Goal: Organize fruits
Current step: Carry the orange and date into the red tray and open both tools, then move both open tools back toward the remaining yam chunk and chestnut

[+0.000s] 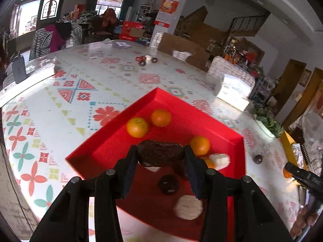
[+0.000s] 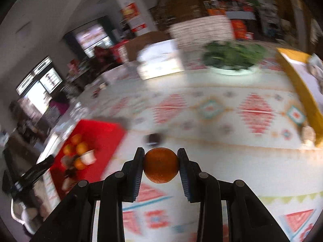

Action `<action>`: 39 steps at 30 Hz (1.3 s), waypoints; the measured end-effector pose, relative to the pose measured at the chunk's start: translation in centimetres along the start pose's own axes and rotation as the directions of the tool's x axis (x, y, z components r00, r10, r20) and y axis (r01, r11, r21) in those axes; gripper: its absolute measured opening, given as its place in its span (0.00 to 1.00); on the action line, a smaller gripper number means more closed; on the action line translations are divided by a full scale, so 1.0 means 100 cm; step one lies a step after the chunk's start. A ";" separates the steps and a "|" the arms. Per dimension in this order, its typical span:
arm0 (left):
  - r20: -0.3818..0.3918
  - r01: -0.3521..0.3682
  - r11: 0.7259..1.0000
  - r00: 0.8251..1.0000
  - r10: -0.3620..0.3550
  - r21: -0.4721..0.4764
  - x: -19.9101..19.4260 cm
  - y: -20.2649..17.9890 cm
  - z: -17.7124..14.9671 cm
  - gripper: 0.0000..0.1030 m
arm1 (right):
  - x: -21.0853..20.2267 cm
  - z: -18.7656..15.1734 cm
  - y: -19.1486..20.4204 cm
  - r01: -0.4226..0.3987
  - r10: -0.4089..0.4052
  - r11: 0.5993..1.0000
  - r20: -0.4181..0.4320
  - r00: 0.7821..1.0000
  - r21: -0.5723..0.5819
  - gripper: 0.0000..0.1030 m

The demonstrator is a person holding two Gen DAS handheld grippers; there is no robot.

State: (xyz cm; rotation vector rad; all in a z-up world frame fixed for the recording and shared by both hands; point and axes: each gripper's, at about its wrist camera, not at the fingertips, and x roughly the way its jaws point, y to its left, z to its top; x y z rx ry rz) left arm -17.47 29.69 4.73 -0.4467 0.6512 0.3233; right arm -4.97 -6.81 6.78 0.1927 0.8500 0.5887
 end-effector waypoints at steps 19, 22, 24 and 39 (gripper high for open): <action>0.019 0.012 0.998 1.000 -0.011 -0.062 -0.003 0.041 0.002 0.63 | 0.094 -0.038 0.165 -0.135 0.079 0.950 -0.200 0.977 -0.283 0.37; 0.034 0.025 0.997 0.999 -0.022 -0.079 -0.010 0.044 0.004 0.66 | 0.101 -0.045 0.172 -0.100 0.036 0.939 -0.194 0.980 -0.330 0.37; 0.040 0.032 0.996 0.999 -0.029 -0.080 -0.014 0.044 0.005 0.66 | 0.103 -0.048 0.174 -0.092 0.026 0.934 -0.190 0.982 -0.347 0.37; 0.075 0.093 0.996 0.993 -0.093 0.004 -0.045 0.004 0.004 0.74 | 0.055 -0.035 0.148 -0.077 0.055 0.957 -0.083 0.995 -0.281 0.41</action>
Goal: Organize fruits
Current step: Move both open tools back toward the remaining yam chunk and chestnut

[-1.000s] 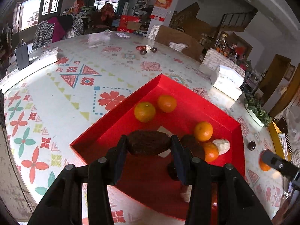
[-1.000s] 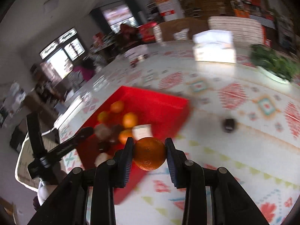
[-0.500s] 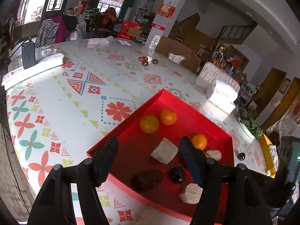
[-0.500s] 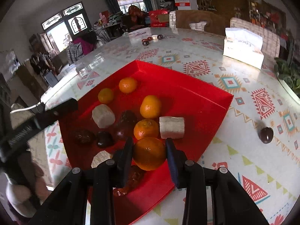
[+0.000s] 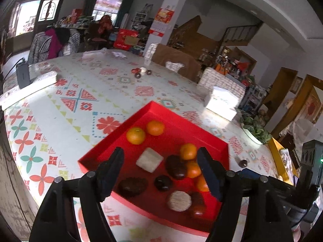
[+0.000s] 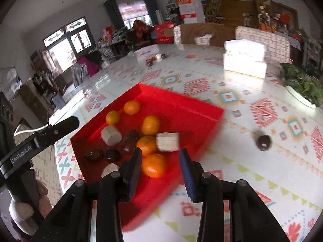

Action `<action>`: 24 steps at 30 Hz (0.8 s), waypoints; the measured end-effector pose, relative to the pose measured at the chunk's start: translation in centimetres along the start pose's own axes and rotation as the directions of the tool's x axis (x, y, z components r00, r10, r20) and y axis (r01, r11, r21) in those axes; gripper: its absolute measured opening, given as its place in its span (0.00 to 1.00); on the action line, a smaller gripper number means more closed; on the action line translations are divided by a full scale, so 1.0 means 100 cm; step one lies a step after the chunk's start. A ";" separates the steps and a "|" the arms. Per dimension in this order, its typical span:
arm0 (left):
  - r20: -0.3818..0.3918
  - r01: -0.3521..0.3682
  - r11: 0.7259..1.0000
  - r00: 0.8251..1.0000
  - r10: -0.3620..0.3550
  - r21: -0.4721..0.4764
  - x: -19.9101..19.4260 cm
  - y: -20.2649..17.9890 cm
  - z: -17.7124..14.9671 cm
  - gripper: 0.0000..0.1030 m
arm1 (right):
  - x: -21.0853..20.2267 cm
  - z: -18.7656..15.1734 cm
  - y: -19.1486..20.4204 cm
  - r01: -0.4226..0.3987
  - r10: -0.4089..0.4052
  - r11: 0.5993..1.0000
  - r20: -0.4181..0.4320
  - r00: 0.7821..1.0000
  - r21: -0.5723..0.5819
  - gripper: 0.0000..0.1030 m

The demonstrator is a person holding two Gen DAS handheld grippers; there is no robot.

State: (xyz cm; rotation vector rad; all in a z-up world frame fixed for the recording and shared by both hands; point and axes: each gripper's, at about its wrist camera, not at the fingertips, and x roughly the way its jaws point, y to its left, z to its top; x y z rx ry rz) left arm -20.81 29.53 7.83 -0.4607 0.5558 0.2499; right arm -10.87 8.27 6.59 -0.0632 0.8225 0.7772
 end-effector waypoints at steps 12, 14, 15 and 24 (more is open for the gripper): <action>-0.025 0.090 0.991 0.996 -0.088 0.096 -0.005 -0.049 -0.012 0.75 | -0.095 -0.032 -0.139 0.231 -0.258 0.937 0.075 0.963 0.263 0.41; -0.032 0.099 0.990 0.995 -0.097 0.102 -0.004 -0.054 -0.014 0.75 | -0.114 -0.038 -0.178 0.271 -0.314 0.896 0.068 0.947 0.352 0.41; -0.037 0.105 0.989 0.994 -0.102 0.107 -0.003 -0.058 -0.016 0.75 | -0.121 -0.040 -0.194 0.276 -0.326 0.877 0.065 0.943 0.393 0.41; -0.065 0.138 0.976 0.990 -0.128 0.170 0.000 -0.081 -0.027 0.76 | -0.137 -0.040 -0.285 0.312 -0.399 0.776 0.045 0.916 0.548 0.41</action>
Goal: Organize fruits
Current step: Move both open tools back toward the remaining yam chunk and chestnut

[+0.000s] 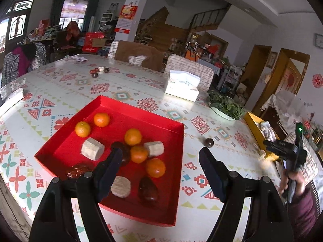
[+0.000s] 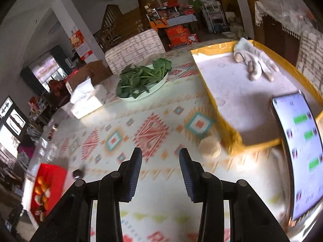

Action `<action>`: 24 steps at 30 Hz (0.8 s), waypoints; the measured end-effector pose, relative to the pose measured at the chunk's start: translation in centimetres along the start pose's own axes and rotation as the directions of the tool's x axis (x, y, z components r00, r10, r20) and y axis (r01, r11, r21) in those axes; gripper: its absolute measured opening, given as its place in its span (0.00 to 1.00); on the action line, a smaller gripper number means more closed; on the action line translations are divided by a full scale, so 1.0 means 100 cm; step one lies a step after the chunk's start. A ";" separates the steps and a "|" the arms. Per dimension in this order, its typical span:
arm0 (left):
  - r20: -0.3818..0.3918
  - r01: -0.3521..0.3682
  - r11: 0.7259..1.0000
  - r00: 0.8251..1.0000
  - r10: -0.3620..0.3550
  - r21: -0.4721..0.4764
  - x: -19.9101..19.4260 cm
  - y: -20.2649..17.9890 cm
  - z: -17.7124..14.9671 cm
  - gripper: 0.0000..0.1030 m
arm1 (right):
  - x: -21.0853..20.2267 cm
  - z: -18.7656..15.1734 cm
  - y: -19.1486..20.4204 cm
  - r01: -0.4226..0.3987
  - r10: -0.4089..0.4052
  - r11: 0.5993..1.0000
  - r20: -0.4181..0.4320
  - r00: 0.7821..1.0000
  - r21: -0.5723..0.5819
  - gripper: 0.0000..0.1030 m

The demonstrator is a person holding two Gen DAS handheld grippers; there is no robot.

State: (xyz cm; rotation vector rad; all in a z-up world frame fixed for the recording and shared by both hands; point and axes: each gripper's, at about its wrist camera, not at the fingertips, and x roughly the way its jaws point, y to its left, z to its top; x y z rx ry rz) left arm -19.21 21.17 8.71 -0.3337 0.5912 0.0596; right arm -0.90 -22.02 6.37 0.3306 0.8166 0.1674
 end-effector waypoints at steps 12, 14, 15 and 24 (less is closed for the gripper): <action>-0.044 0.036 0.999 0.998 -0.037 -0.006 0.013 -0.002 -0.005 0.76 | 0.045 0.012 -0.004 0.240 -0.248 0.962 -0.049 0.968 -0.129 0.42; -0.050 0.048 0.999 0.998 -0.049 -0.016 0.014 -0.001 -0.005 0.76 | 0.041 0.009 -0.005 0.226 -0.235 0.967 -0.069 0.970 -0.114 0.42; -0.053 0.054 0.998 0.997 -0.055 -0.019 0.015 0.000 -0.005 0.76 | 0.038 0.008 -0.005 0.208 -0.217 0.973 -0.079 0.973 -0.104 0.42; -0.060 0.064 0.998 0.996 -0.064 -0.001 0.015 -0.008 -0.008 0.76 | -0.011 -0.011 0.001 -0.015 0.010 0.996 -0.062 0.998 -0.089 0.43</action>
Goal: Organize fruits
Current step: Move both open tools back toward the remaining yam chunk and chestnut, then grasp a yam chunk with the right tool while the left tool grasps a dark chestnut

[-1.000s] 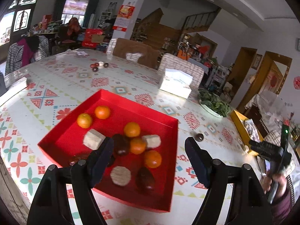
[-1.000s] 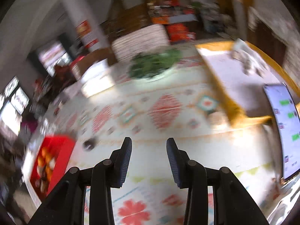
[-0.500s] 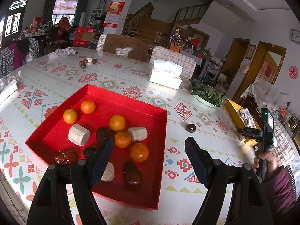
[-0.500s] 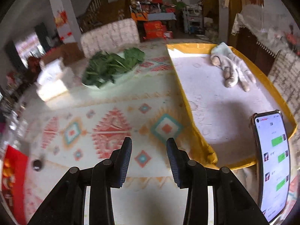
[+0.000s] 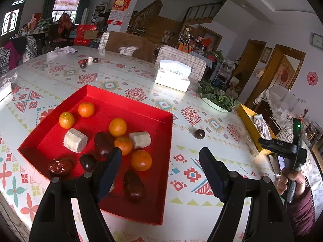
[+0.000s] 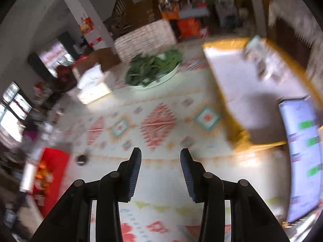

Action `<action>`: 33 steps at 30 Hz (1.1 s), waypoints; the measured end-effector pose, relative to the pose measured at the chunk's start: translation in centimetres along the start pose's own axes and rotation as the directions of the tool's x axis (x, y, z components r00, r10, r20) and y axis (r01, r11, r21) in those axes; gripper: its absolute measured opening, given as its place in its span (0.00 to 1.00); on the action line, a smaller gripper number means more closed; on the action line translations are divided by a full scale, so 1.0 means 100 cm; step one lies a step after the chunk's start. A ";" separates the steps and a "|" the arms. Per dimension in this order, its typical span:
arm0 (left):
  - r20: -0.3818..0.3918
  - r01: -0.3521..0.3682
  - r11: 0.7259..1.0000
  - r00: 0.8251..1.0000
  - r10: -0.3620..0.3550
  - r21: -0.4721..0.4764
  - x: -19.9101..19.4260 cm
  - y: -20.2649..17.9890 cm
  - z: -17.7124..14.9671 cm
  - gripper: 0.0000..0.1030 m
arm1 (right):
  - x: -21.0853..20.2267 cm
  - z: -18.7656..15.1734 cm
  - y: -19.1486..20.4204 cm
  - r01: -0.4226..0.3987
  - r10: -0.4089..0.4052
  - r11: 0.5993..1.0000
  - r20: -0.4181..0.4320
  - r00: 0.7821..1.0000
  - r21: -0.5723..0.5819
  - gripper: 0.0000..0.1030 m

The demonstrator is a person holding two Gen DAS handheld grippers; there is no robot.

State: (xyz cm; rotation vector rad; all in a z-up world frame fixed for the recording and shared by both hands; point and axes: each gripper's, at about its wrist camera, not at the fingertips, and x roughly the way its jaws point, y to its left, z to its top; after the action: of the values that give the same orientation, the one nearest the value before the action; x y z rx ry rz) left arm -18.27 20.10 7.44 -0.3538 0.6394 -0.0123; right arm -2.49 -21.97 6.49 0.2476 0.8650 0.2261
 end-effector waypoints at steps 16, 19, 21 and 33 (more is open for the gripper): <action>-0.137 0.066 0.987 0.990 -0.046 0.147 0.067 -0.079 0.020 0.76 | 0.039 -0.015 -0.003 0.243 -0.245 0.968 -0.023 0.969 -0.061 0.43; -0.185 0.059 0.981 0.982 -0.024 0.186 0.099 -0.098 0.023 0.76 | 0.037 -0.016 -0.004 0.233 -0.234 0.971 -0.012 0.972 -0.055 0.33; -0.223 0.066 0.978 0.975 -0.021 0.197 0.122 -0.107 0.024 0.76 | 0.037 -0.017 -0.003 0.223 -0.224 0.973 -0.009 0.975 -0.059 0.33; -0.256 -0.069 0.951 0.955 0.151 0.302 0.210 -0.124 0.023 0.45 | 0.033 -0.023 0.012 0.105 -0.106 0.990 -0.001 0.994 -0.093 0.33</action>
State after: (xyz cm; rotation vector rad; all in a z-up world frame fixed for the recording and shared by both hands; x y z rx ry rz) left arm 1.16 6.72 1.03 -0.0285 0.9214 -0.0483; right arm -2.34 -19.58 3.03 0.1146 0.8682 0.1680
